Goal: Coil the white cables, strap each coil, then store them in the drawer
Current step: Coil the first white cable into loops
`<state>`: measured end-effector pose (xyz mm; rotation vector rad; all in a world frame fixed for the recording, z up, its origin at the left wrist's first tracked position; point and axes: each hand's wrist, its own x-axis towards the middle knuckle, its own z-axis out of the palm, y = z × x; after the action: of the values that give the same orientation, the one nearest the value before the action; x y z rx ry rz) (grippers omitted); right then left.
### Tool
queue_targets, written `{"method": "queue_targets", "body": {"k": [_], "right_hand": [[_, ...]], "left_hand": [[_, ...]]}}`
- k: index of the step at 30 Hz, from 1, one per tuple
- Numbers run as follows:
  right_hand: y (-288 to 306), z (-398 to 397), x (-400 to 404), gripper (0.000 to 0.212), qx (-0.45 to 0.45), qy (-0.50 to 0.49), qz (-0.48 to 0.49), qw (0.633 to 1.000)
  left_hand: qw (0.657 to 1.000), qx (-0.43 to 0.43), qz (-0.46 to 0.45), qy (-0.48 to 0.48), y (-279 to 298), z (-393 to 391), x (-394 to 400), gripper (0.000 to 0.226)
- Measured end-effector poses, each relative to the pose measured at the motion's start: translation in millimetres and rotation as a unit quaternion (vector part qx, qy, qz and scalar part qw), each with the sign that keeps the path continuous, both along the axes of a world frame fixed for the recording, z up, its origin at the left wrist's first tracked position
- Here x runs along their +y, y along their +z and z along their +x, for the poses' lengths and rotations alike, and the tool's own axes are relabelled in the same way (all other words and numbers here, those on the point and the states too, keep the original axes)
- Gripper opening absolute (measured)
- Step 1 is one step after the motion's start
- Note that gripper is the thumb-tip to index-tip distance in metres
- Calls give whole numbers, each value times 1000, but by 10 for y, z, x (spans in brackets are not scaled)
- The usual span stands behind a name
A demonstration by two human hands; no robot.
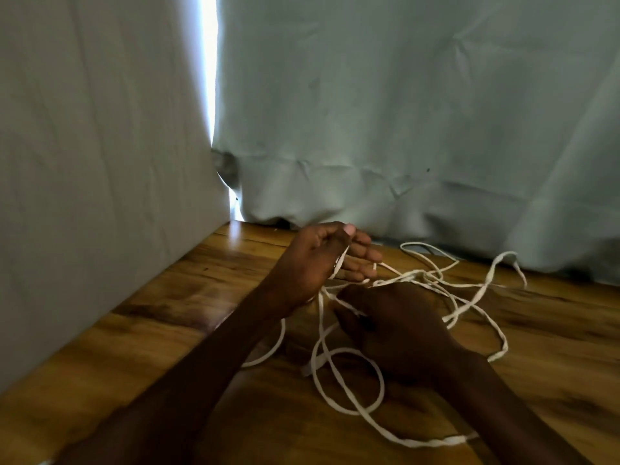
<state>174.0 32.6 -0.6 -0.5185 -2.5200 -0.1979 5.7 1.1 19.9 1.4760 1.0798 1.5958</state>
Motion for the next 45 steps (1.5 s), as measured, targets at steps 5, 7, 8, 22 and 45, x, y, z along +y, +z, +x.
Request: {"method": "queue_targets", "body": {"k": [5,7,8,22,45], "right_hand": [[49,148,156,26,207,37,105,972],[67,219,234,24,243,32,127,961],[66,252,271,22,250,31,128,959],[10,211,290,23,319,62,-86,942],[-65,-66,-68,26,-28,76,-6,997]], "left_hand": [[977,208,12,39,-62,-13,-52,37],[982,186,-15,-27,-36,-11,-59,40],[984,159,-35,-70,-14,-15,-65,40],[929,-97,-161,-318,-8,-39,-113,40],[978,-193,52,58,86,-186,19,43]]}}
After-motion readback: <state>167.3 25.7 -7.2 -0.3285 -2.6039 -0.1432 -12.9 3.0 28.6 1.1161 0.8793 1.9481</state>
